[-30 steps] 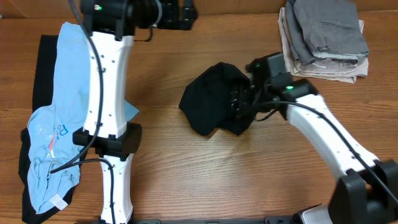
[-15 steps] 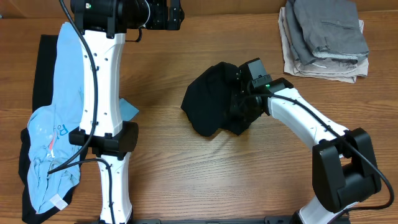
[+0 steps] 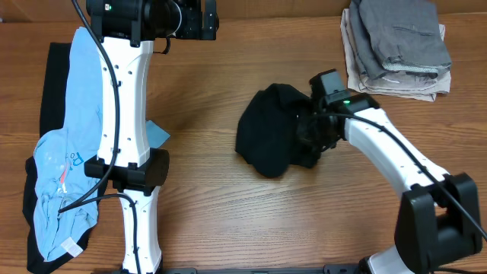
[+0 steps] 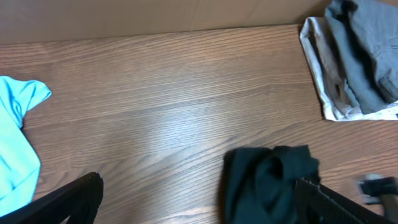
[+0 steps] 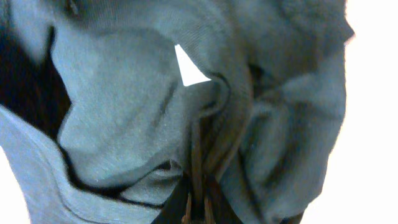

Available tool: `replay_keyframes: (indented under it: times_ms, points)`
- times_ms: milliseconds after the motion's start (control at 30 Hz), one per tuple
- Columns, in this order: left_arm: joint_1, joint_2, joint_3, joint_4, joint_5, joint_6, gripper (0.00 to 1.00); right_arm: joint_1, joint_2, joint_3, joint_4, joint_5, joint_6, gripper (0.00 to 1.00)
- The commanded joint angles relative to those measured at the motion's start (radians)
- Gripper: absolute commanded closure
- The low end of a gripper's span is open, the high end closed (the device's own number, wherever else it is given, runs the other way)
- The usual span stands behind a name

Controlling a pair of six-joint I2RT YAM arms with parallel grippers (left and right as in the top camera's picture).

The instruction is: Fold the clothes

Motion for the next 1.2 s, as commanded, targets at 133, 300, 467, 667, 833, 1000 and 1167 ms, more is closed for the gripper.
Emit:
replay_keyframes:
  times_ms: [133, 300, 467, 667, 833, 1000, 1167]
  points:
    - [0.003, -0.005, 0.002, -0.003, -0.035, 0.031, 0.0, -0.038, -0.019, -0.025, -0.035, 0.112, -0.002, 0.96]
    - [0.003, -0.005, 0.002, -0.006, -0.04, 0.038, 0.0, -0.053, -0.017, -0.046, -0.046, 0.13, -0.003, 0.88]
    - [0.003, -0.005, 0.002, -0.014, -0.047, 0.038, 0.0, -0.077, -0.027, -0.022, -0.072, 0.102, -0.068, 0.27]
    - [0.003, -0.005, 0.002, -0.016, -0.061, 0.042, 0.0, -0.068, -0.055, 0.127, -0.078, 0.048, -0.19, 0.23]
    - [0.003, -0.005, 0.002, -0.013, -0.078, 0.048, 0.0, -0.003, -0.04, 0.149, 0.025, 0.076, -0.266, 0.28]
    - [0.005, -0.005, 0.002, -0.01, -0.085, 0.048, 0.0, 0.049, 0.061, 0.147, 0.093, 0.151, -0.321, 0.33]
    - [0.005, -0.005, 0.002, -0.008, -0.088, 0.056, 0.0, 0.092, 0.139, 0.147, 0.18, 0.273, -0.345, 0.34]
